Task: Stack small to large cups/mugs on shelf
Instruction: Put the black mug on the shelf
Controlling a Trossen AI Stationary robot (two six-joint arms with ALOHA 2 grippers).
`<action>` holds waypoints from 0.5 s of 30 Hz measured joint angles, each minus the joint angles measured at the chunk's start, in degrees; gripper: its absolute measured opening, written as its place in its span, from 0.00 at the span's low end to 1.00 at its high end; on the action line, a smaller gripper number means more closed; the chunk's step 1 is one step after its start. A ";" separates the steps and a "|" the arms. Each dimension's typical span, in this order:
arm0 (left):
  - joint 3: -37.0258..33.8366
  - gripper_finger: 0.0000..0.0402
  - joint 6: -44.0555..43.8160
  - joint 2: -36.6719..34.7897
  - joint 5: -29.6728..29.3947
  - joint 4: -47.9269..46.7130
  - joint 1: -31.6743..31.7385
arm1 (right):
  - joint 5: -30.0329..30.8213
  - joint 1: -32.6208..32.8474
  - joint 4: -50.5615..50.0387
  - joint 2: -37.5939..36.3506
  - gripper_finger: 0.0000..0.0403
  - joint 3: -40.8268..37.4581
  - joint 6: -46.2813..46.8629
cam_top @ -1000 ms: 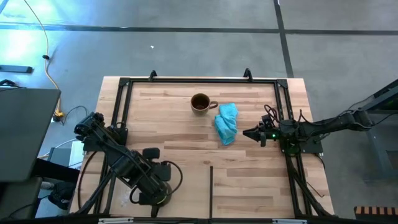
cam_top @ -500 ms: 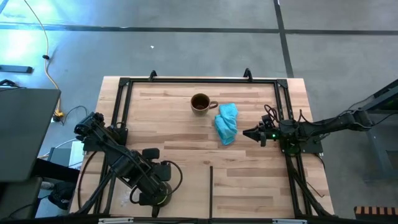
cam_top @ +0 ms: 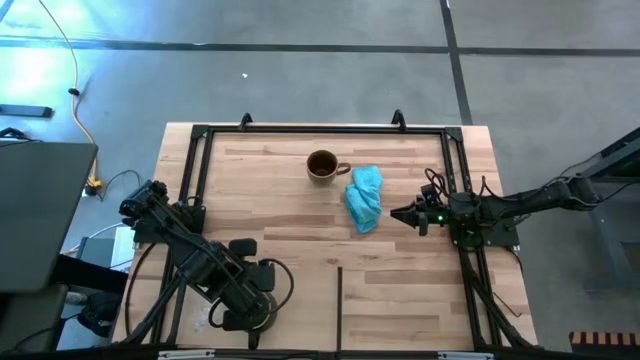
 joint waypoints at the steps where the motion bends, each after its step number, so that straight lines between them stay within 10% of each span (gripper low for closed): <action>1: 0.00 0.24 0.02 0.00 0.00 0.00 0.01 | 0.00 -0.01 0.00 0.01 0.20 0.01 -0.10; 15: 0.00 0.24 0.89 0.00 0.30 0.32 -0.01 | 0.00 0.00 -0.02 0.00 0.20 0.00 -0.89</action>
